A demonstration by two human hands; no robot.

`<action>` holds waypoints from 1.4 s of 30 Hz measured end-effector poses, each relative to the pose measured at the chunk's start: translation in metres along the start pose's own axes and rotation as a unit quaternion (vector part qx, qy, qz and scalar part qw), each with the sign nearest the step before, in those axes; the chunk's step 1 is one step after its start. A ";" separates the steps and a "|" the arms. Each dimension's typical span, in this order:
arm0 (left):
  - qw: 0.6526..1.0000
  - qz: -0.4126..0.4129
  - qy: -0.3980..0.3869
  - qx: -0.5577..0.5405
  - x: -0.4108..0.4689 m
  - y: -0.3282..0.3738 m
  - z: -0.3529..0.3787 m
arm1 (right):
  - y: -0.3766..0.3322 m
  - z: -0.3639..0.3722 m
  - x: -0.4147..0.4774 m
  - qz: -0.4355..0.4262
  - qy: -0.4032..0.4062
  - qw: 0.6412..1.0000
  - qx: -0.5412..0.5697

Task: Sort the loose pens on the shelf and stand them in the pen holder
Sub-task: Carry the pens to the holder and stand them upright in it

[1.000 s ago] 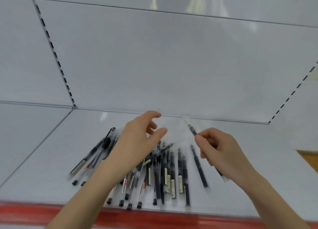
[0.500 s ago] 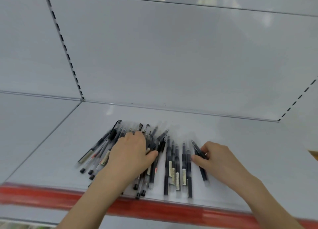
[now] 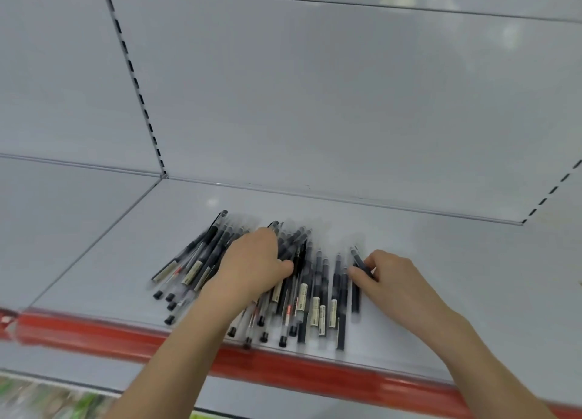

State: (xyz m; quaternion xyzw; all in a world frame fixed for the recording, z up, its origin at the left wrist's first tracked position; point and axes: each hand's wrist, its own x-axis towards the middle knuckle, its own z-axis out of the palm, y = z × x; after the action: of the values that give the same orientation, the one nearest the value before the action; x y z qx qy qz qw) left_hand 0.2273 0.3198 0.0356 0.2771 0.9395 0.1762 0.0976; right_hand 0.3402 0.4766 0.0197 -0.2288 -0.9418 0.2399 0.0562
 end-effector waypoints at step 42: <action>0.661 -0.114 0.208 -0.712 -0.186 -0.187 -0.077 | -0.289 0.094 -0.056 -0.167 -0.109 0.793 0.575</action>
State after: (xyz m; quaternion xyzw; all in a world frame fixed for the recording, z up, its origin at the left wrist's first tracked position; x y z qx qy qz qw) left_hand 0.2685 0.0488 0.0505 -0.0298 0.5475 0.8317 0.0869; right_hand 0.2528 0.1857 0.0756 0.0340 -0.6535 0.7476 0.1136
